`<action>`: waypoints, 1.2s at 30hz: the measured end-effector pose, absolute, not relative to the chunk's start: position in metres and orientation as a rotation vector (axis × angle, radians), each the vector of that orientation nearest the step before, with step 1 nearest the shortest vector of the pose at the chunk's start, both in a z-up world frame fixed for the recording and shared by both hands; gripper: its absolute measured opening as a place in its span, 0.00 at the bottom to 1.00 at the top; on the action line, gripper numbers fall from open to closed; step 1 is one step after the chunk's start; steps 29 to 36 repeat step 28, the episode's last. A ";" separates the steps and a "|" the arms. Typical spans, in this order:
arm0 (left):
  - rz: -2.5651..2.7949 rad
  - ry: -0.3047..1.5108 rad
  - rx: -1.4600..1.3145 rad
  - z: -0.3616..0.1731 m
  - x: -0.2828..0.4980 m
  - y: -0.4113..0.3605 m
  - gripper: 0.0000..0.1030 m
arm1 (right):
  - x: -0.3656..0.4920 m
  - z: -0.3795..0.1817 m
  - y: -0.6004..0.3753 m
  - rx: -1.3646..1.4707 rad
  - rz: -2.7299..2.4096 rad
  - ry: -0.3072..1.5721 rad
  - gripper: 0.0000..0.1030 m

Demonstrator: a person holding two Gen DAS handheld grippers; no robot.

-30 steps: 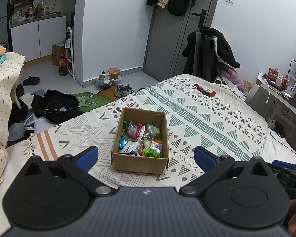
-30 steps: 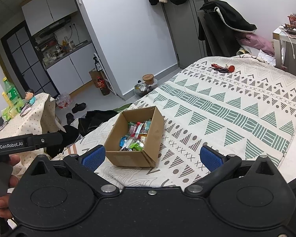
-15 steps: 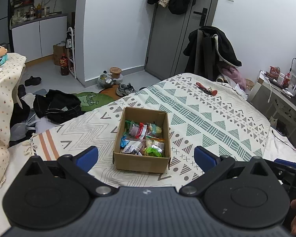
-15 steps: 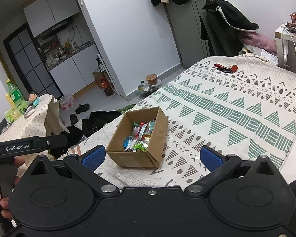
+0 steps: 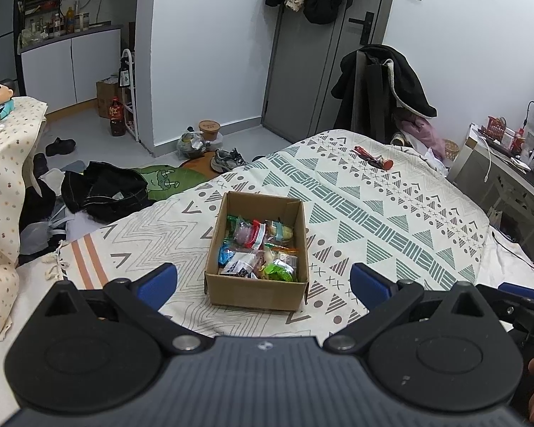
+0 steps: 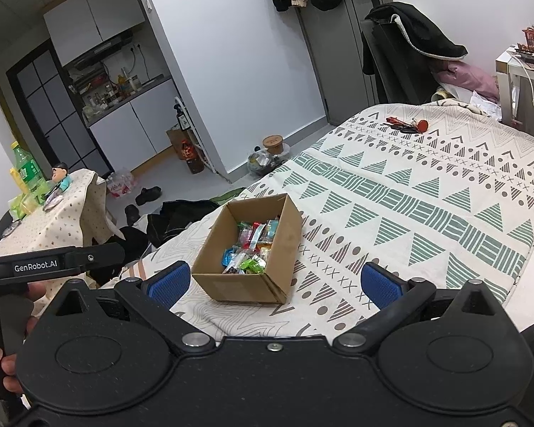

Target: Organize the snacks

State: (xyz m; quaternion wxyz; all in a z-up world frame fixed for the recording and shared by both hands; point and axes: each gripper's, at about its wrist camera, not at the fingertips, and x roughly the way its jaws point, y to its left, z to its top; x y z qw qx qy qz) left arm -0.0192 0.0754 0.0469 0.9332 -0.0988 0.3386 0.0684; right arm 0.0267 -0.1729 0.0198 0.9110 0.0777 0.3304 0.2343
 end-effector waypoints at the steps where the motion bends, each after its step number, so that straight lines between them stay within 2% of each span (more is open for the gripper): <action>1: 0.139 0.694 -0.201 0.047 -0.019 0.074 1.00 | 0.027 0.020 -0.173 0.160 0.483 0.681 1.00; 36: 0.127 0.716 -0.189 0.034 -0.005 0.069 1.00 | 0.040 0.000 -0.174 0.201 0.482 0.715 1.00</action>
